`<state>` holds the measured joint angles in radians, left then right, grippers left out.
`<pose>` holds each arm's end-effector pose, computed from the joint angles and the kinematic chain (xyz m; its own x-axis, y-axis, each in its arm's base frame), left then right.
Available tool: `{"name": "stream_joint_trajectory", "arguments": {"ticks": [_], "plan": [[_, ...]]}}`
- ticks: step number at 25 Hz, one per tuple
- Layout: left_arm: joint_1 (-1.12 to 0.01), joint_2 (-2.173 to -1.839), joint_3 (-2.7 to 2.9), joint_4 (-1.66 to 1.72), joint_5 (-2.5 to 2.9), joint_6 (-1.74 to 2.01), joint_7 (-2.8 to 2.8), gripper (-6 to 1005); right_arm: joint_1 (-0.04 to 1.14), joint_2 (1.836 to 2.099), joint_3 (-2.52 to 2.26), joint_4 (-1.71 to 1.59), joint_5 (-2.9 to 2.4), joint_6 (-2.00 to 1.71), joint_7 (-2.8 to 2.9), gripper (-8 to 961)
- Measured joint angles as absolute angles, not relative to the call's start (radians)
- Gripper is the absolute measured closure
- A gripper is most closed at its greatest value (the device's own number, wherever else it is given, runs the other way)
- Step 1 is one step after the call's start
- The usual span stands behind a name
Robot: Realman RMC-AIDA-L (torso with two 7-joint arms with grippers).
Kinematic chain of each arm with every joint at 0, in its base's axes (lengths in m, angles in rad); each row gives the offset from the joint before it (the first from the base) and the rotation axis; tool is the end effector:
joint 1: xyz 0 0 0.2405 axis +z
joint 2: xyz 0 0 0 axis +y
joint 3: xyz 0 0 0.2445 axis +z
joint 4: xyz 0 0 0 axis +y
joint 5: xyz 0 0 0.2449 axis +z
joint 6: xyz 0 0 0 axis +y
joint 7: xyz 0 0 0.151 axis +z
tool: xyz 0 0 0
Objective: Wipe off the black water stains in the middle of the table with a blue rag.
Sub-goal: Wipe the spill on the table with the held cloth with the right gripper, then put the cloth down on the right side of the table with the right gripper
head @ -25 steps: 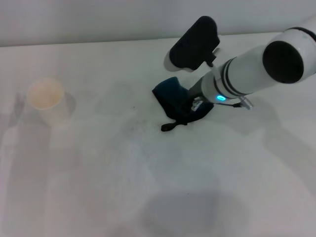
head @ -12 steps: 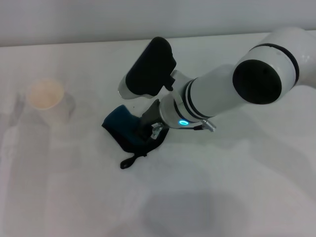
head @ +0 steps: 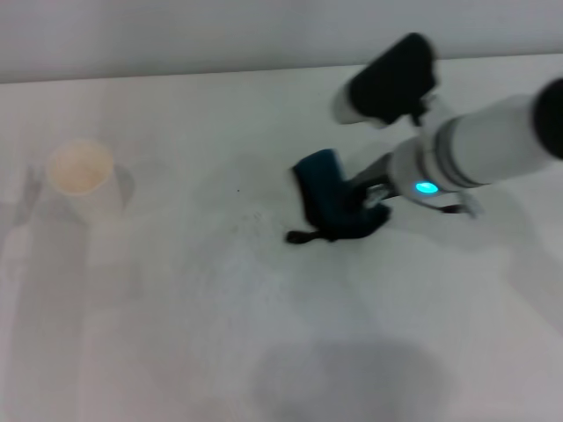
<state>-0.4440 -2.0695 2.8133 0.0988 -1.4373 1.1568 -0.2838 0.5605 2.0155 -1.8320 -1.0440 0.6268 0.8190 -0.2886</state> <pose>-0.3705 0.3372 -0.0225 0.6176 0.0352 0.7857 0.7862 -0.0565 -0.6154 0.2104 0.4042 -0.0893 0.7395 -0.6729 -0.0189 -0.5532 -0.5915 -0.5866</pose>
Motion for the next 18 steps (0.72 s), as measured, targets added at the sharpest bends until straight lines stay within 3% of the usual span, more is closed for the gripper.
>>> {"name": "stream_joint_trajectory", "arguments": {"ticks": [3, 15, 18], "plan": [[-0.44, -2.069, 2.813, 0.098, -1.437, 1.157, -0.284, 106, 0.46, 2.014, -1.742, -1.15, 0.578, 0.867, -0.288, 827], [-0.444, -2.071, 2.813, 0.084, -1.437, 1.159, -0.284, 107, 0.408, 2.013, -1.684, -1.191, 0.571, 0.917, -0.283, 811], [-0.443, -2.071, 2.813, 0.084, -1.437, 1.159, -0.284, 107, 0.407, 2.013, -1.683, -1.199, 0.571, 0.906, -0.284, 683]]}}
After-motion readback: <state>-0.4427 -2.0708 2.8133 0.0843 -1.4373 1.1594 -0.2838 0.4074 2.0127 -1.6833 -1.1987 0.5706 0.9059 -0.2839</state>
